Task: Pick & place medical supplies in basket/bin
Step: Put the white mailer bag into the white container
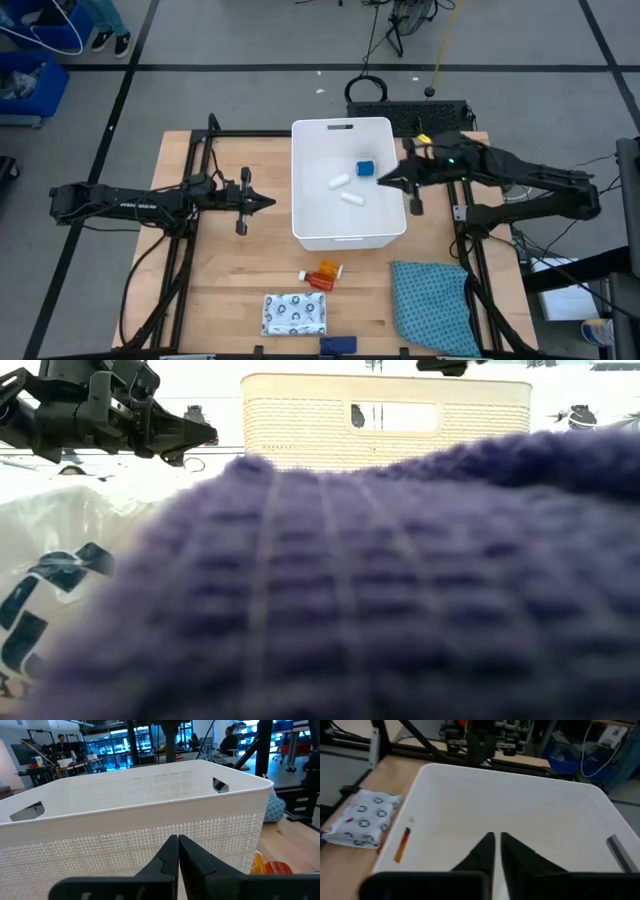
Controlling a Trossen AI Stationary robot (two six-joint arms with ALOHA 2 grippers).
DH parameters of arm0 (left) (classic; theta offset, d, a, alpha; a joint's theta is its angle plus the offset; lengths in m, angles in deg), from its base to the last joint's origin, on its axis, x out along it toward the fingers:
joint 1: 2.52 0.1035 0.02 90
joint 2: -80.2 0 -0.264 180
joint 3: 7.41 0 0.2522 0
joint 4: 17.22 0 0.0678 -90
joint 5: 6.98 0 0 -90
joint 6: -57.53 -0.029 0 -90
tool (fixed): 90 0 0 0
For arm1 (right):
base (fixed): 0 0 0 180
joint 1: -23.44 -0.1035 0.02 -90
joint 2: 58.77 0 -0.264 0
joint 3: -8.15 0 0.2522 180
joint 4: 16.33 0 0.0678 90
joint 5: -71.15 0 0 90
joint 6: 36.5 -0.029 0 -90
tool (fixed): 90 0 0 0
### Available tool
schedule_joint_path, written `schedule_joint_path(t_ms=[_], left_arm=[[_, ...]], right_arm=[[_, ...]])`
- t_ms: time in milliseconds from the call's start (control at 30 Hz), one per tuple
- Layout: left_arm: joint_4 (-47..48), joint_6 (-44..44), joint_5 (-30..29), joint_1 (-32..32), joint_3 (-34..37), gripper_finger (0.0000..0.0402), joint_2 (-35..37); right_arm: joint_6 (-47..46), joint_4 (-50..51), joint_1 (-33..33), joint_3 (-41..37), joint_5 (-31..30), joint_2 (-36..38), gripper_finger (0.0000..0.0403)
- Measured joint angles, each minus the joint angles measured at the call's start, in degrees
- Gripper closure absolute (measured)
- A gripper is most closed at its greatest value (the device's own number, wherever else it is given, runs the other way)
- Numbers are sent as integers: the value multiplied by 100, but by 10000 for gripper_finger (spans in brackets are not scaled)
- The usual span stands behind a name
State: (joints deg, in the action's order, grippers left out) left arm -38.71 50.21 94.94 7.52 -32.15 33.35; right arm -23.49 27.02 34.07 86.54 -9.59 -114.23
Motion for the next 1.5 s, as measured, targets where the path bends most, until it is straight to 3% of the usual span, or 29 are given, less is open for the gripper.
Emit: schedule_joint_path(t_ms=[200, 433, 533, 733, 1067, 1300, 1500], left_arm=[[7, 14, -2, 0, 0, 385, 0], [95, 14, -59, 0, 0, 385, 0], [129, 14, -59, 0, 0, 385, 1], [160, 14, -59, 0, 0, 385, 1], [596, -85, -579, 0, 0, 385, 2], [638, -31, -653, -2, 0, 385, 0], [566, 154, -708, 0, 0, 385, 0]], right_arm=[[-440, -695, -322, -1088, -2, 916, 393], [-798, -2615, -834, -3167, 27, 2140, 402], [-916, -3387, -980, -4013, 310, 2636, 402], [-1039, -4661, -1081, -5138, 452, 3607, 402], [-958, -5881, -1206, -6138, 459, 4044, 403], [-673, -5826, -1221, -6123, 931, 4057, 403], [-602, -5849, -1219, -6114, 912, 4053, 403]])
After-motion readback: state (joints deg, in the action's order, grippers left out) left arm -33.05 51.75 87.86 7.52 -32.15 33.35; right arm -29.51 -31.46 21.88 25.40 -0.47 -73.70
